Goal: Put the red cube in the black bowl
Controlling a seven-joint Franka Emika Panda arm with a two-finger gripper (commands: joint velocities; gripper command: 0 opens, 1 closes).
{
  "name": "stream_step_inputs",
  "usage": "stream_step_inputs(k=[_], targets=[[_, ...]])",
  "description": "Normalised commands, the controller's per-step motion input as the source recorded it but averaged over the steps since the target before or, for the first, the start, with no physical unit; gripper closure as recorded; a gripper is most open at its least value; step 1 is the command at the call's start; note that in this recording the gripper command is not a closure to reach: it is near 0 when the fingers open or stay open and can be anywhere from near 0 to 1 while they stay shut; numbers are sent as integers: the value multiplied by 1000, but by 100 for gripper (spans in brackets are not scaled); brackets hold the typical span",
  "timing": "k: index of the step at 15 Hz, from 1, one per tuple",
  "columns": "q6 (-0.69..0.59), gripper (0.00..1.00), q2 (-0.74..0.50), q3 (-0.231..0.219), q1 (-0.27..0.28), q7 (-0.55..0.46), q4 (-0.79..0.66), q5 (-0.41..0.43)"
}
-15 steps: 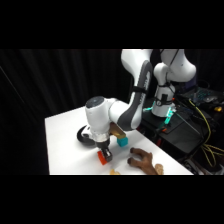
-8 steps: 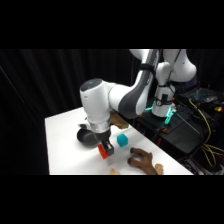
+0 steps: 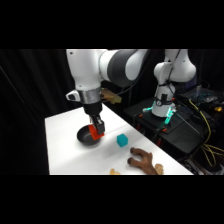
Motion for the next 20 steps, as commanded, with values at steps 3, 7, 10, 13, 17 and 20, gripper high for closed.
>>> stream_step_inputs(k=[3,7,10,13,17,20], targets=[[-157,100,-136,-56,-239,-503,64,165],[-170,100,-66,-43,-156,-347,159,171],[-45,100,62,-24,-60,-180,161,119],[90,100,205,-9,-36,-160,119,129],[192,100,277,-10,-64,-187,169,111],[151,100,247,8,-102,-202,233,144]])
